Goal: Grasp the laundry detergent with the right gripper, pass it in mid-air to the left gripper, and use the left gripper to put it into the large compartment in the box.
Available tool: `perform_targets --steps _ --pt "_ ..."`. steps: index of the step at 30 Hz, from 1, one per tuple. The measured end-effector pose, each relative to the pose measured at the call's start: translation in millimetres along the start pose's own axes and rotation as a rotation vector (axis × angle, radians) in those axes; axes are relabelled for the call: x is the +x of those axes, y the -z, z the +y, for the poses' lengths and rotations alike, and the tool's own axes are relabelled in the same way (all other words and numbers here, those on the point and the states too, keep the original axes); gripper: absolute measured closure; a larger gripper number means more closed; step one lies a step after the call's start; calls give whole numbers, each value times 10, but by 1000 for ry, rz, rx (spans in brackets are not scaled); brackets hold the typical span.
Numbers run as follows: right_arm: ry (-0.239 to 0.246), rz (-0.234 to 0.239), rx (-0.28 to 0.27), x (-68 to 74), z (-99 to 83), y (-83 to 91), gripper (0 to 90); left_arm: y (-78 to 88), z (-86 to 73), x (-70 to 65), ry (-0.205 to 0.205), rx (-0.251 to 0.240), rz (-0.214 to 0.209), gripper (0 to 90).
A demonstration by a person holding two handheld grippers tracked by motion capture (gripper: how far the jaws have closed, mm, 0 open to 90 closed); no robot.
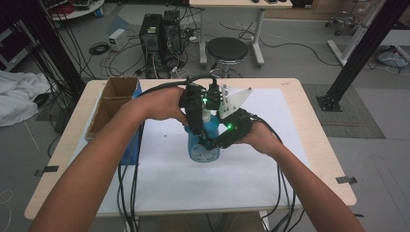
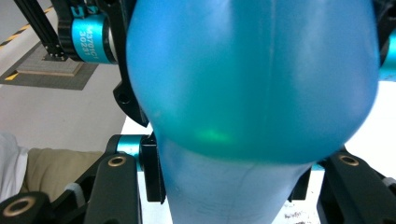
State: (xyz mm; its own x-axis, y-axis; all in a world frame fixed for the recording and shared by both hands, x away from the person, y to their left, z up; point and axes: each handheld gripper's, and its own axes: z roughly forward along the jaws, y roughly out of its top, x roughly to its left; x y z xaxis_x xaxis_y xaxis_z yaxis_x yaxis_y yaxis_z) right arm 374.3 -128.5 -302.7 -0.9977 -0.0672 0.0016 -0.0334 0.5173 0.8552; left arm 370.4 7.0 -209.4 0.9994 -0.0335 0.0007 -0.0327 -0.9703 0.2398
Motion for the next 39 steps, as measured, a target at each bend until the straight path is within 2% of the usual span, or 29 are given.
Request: perform_targets --steps 4,6,15,18,20,23,25,27,29,31,33,39 --pt "2 2 2 9 4 5 453 -2 5 -10 -1 3 -2 379" --pt "17 2 4 4 3 0 452 -8 9 -16 -5 6 2 379" --pt "7 4 -5 7 10 36 434 41 23 -20 0 -7 4 380" --pt "-3 19 1 2 -3 79 314 55 12 -15 12 -3 3 380" --pt "-6 20 20 14 -29 127 236 61 0 -10 16 4 6 380" --pt "-23 13 39 21 -75 206 217 71 -28 8 28 11 6 380" --pt "-34 -16 61 23 -105 264 114 74 -53 18 37 20 13 380" --pt "-47 -45 85 38 -130 330 113 83 -80 30 50 21 19 380" --pt "-40 -81 105 56 -145 399 113 98 -109 46 64 22 24 380" --pt "-59 -96 128 44 -169 461 113 117 -136 63 77 26 35 380" --pt "-87 -132 161 31 -199 514 113 132 -163 77 91 28 51 380" --pt "-101 -130 244 -7 -297 665 113 185 -241 134 133 33 80 380"
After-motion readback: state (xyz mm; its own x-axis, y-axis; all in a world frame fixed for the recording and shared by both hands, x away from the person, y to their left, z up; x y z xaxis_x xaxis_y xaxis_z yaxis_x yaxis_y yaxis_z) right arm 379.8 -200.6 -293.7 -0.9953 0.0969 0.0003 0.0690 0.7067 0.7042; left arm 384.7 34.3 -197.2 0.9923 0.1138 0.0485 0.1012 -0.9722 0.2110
